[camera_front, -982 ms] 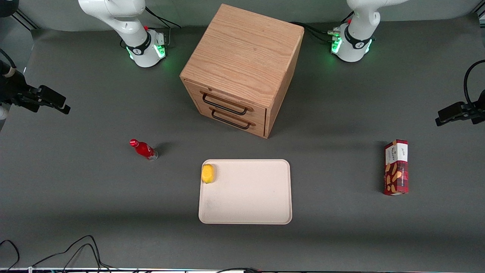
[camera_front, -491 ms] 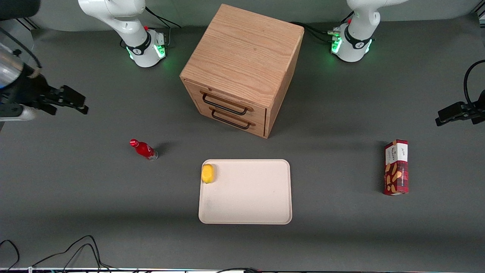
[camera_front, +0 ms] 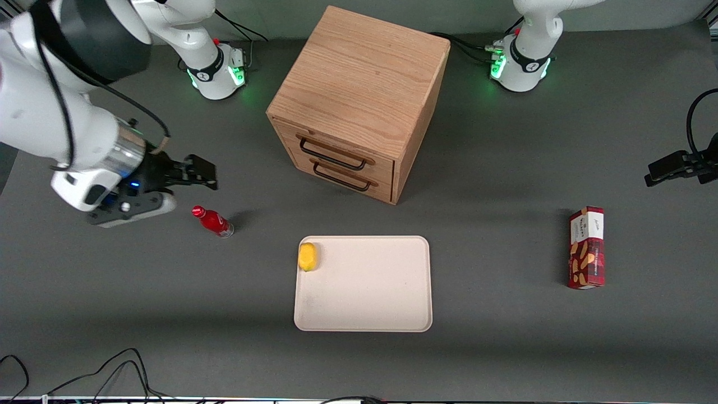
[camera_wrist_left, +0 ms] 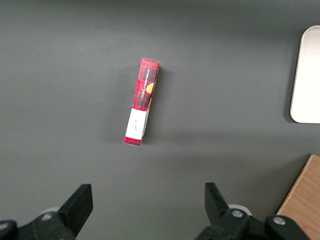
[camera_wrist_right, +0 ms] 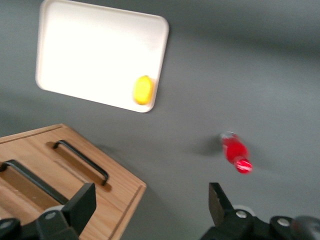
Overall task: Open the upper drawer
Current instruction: 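Move the right gripper toward the upper drawer's black handle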
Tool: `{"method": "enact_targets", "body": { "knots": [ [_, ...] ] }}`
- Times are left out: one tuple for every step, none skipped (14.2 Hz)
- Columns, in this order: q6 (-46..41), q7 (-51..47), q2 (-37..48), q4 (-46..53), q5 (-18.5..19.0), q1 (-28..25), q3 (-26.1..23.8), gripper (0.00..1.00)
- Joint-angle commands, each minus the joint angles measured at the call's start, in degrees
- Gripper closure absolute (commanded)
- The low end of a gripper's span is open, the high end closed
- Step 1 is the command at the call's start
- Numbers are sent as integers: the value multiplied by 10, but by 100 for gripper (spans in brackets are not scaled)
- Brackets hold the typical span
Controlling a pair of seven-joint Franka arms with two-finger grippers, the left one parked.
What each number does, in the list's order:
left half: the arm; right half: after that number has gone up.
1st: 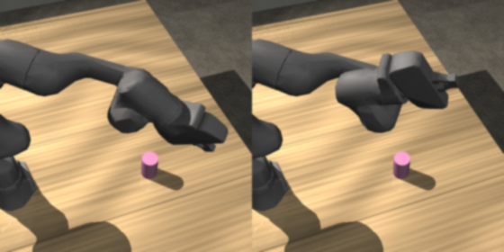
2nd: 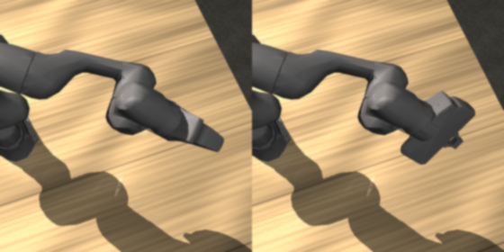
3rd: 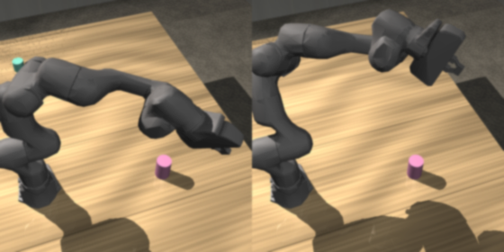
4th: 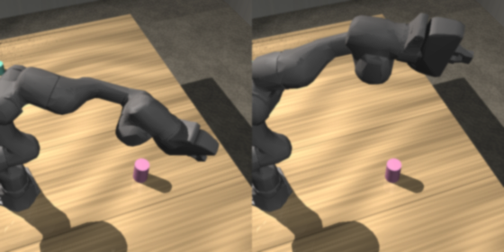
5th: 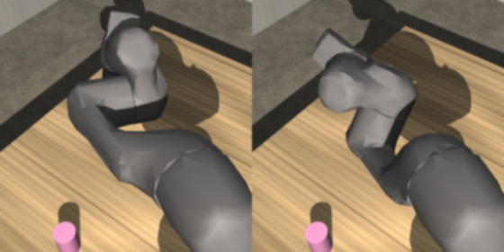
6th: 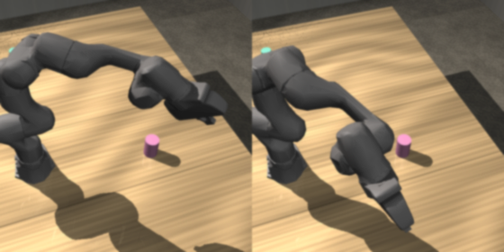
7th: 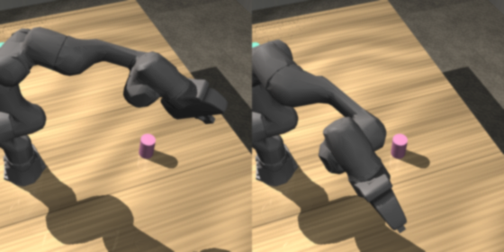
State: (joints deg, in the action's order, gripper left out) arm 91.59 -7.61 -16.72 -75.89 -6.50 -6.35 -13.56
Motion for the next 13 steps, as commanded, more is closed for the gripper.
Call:
{"method": "enact_targets", "body": {
  "knots": [
    [13, 36, -55, 49, -88, -2, -2, 0],
    [16, 41, -62, 50, -122, -4, -3, 0],
    [17, 42, -69, 53, -125, -12, -4, 0],
    [15, 42, -70, 57, -122, -36, -2, 0],
    [13, 44, -70, 57, -112, -43, -2, 0],
    [9, 56, -68, 56, -95, -52, -4, 0],
    [0, 75, -68, 54, -84, -71, -4, 0],
    [-18, 85, -68, 53, -83, -81, -3, 0],
    [-25, 88, -67, 52, -83, -84, -4, 0],
    [-41, 91, -69, 51, -83, -88, -5, 0],
    [-67, 115, -69, 47, -81, -98, -10, 0],
    [-70, 150, -66, 37, -80, -101, -11, 0],
    [-70, 183, -63, 27, -79, -104, -11, 0]
  ]
}}
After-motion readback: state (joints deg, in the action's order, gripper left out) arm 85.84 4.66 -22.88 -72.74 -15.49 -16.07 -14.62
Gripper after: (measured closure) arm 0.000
